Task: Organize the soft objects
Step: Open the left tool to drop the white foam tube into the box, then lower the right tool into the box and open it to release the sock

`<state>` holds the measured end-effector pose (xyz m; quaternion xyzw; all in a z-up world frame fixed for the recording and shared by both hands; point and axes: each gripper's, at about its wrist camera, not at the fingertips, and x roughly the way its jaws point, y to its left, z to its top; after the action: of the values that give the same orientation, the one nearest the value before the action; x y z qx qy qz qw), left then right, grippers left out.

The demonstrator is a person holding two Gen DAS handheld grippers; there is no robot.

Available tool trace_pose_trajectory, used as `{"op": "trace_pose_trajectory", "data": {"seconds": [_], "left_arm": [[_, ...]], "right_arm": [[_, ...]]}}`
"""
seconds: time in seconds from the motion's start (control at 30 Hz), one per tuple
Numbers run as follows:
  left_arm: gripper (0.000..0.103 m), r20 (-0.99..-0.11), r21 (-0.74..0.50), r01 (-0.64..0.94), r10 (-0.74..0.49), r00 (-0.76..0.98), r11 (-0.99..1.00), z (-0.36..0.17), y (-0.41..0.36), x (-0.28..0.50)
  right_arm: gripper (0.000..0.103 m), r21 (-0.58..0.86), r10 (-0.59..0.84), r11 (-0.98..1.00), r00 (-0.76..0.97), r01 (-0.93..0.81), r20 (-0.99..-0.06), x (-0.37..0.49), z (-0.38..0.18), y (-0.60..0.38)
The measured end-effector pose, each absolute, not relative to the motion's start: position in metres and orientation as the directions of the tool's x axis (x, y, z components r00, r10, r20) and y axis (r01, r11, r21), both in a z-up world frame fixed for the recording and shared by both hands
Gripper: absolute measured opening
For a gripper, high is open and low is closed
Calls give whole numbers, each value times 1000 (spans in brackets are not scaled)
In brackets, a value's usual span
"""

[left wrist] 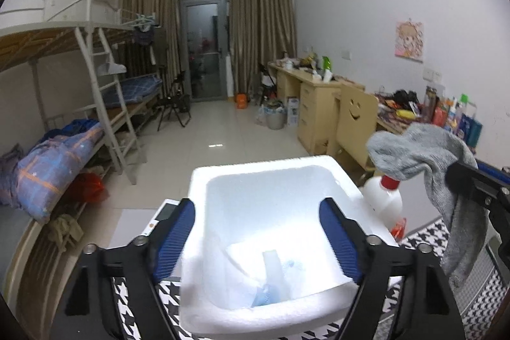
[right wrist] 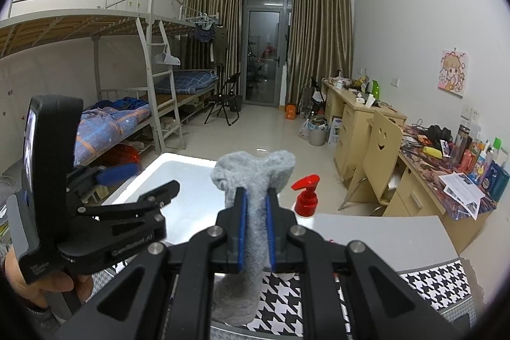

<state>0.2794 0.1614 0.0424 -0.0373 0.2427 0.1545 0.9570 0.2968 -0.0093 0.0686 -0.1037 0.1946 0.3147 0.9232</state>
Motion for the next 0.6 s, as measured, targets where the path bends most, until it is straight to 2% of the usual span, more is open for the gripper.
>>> {"op": "trace_pose_trajectory", "data": {"seconds": [0.1, 0.27, 0.6], "left_arm": [[97, -464, 12, -337, 304, 832, 941, 46, 164, 276], [102, -449, 18, -362, 331, 830, 932, 49, 167, 267], [102, -436, 17, -398, 365, 823, 917, 53, 182, 250]], "right_arm": [[14, -70, 538, 782, 727, -620, -425, 299, 69, -9], [14, -67, 545, 778, 724, -625, -423, 299, 70, -8], [14, -72, 564, 759, 708, -647, -425, 303, 70, 4]]}}
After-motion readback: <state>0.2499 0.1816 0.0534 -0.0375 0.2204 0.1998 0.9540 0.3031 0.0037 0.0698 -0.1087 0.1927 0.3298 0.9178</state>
